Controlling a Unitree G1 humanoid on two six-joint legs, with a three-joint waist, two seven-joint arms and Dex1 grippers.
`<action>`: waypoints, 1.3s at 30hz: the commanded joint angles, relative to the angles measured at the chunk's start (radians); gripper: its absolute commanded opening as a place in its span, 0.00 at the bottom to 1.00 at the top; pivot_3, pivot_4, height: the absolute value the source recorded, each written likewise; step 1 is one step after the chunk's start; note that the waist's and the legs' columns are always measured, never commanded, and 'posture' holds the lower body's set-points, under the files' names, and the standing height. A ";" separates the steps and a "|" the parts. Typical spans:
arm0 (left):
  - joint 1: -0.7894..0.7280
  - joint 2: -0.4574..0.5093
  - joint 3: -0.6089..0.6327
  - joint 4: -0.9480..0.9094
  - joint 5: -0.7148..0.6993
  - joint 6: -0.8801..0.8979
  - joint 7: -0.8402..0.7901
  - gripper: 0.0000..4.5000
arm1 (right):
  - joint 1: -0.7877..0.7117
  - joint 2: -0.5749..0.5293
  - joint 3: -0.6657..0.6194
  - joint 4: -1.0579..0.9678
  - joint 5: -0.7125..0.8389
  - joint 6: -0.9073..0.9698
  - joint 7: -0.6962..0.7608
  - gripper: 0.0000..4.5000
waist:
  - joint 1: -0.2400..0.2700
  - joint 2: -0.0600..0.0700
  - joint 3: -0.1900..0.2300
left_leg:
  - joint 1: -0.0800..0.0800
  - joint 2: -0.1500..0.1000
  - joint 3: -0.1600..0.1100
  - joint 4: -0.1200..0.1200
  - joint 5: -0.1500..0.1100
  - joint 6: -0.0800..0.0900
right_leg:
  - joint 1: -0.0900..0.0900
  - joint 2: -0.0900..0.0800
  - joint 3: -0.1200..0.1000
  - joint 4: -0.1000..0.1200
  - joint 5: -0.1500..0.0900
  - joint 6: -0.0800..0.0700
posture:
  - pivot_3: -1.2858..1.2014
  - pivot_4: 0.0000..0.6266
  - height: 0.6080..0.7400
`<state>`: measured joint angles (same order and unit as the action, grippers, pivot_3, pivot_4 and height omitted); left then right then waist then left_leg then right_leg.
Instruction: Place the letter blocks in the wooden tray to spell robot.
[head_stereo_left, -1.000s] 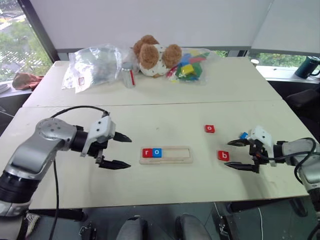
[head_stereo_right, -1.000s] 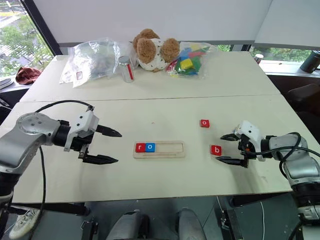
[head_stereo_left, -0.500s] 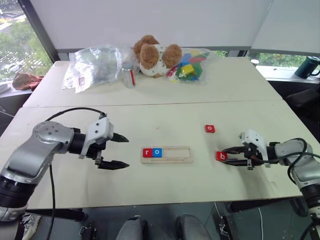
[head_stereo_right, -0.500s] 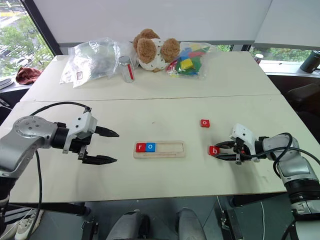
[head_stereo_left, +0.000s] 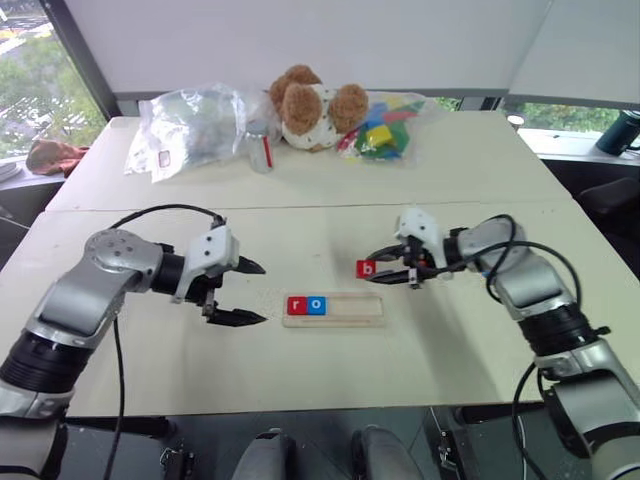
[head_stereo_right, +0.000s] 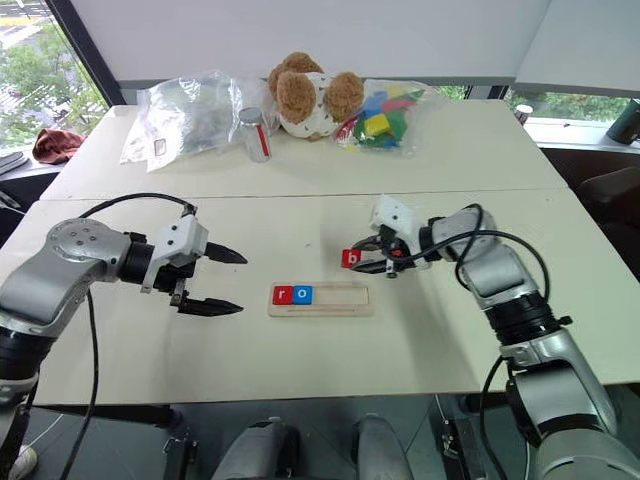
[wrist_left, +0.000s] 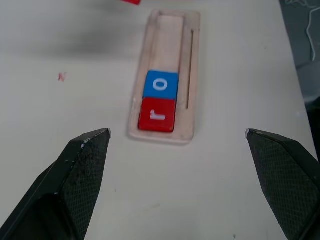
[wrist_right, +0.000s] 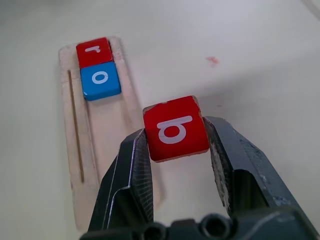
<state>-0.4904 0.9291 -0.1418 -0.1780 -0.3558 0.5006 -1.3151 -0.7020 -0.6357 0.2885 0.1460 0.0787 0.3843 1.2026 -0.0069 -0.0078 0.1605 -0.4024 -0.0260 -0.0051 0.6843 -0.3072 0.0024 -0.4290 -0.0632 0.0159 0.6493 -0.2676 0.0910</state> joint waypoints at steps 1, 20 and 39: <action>0.038 0.018 0.039 -0.080 -0.019 0.048 0.037 1.00 | -0.006 0.019 0.020 -0.109 -0.009 0.081 -0.034 0.26 | -0.003 0.000 0.000 | -0.001 0.000 0.000 0.000 0.000 0.000 | -0.001 0.000 0.000 0.000 0.000 0.000 | 0.52 0.24 1.00; 0.199 0.083 0.133 -0.234 -0.091 0.150 0.128 1.00 | 0.036 0.038 0.112 -0.187 -0.004 0.144 -0.026 0.26 | -0.005 0.000 0.000 | -0.003 0.000 -0.001 0.000 -0.002 0.004 | -0.004 0.001 -0.001 0.001 0.000 0.000 | 0.52 0.24 1.00; 0.217 0.045 0.118 -0.246 -0.096 0.148 0.190 1.00 | 0.022 0.090 0.150 -0.135 -0.030 0.117 -0.030 0.26 | -0.006 0.000 0.000 | -0.003 0.000 -0.001 0.000 -0.001 0.002 | -0.004 0.001 -0.001 0.001 0.000 0.000 | 0.52 0.24 1.00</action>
<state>-0.2748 0.9759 -0.0359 -0.4016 -0.4468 0.6614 -1.1296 -0.6654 -0.5563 0.4433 0.0265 0.0434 0.4991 1.1732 -0.0125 -0.0079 0.1604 -0.4051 -0.0258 -0.0061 0.6847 -0.3080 0.0038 -0.4329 -0.0622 0.0152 0.6502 -0.2675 0.0912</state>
